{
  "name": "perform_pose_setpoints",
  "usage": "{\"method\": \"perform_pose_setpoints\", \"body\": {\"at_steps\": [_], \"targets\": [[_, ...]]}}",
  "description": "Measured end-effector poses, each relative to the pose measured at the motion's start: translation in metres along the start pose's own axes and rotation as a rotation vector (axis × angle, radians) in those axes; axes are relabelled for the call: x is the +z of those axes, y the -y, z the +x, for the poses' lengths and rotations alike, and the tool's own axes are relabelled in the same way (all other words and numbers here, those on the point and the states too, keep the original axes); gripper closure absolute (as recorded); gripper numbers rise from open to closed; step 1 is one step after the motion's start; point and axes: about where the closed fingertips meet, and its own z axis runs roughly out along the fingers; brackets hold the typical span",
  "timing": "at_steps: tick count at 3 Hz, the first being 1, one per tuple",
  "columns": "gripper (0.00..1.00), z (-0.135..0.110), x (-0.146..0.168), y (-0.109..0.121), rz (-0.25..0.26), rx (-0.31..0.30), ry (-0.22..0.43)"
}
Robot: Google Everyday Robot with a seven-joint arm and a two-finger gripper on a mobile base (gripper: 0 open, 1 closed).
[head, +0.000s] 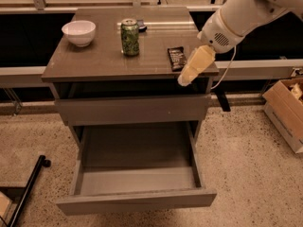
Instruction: Place rxbar chocolate into middle drawer
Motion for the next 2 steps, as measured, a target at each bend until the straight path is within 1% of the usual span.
{"method": "perform_pose_setpoints", "body": {"at_steps": [1, 2], "targets": [[0.0, 0.005, 0.036, 0.022, 0.001, 0.079, 0.056], [0.0, 0.013, 0.076, 0.047, 0.011, 0.175, 0.133]]}}
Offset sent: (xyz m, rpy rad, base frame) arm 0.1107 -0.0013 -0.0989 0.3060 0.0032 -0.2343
